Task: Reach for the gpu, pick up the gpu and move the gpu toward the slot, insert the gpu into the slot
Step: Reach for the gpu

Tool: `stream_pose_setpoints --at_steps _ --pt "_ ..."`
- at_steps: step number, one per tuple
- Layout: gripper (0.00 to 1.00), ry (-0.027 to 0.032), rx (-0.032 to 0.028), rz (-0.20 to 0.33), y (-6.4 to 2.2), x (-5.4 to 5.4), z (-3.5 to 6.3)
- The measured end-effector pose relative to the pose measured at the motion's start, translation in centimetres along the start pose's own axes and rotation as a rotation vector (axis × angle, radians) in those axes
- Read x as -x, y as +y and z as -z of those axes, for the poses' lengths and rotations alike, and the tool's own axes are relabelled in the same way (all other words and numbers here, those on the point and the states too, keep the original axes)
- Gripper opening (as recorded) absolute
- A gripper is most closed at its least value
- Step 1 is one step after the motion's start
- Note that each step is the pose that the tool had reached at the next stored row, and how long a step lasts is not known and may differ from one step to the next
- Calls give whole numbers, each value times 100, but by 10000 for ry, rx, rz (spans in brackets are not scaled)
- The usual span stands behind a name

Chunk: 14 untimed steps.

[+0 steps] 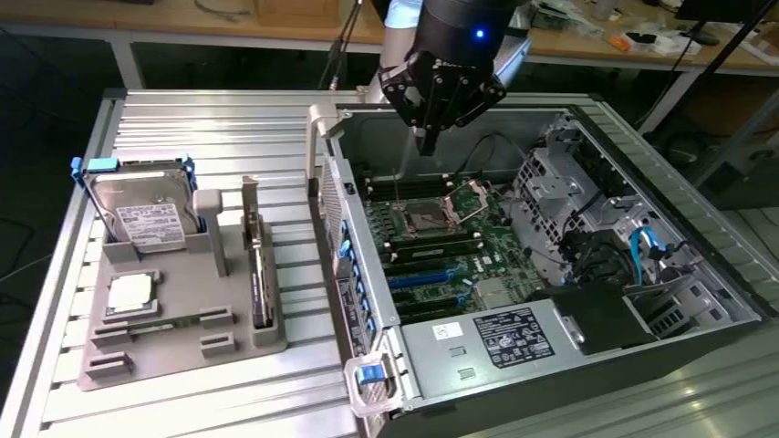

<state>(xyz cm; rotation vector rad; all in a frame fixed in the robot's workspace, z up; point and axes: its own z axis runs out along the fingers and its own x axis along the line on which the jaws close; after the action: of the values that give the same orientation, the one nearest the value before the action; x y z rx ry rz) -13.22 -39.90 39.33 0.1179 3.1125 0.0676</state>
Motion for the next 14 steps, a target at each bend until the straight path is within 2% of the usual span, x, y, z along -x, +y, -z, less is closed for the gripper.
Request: stream_pose_setpoints --at_steps 9,14 --pt "11 0 0 -1 -19 -255 7" --pt "11 0 0 0 -33 -435 12"
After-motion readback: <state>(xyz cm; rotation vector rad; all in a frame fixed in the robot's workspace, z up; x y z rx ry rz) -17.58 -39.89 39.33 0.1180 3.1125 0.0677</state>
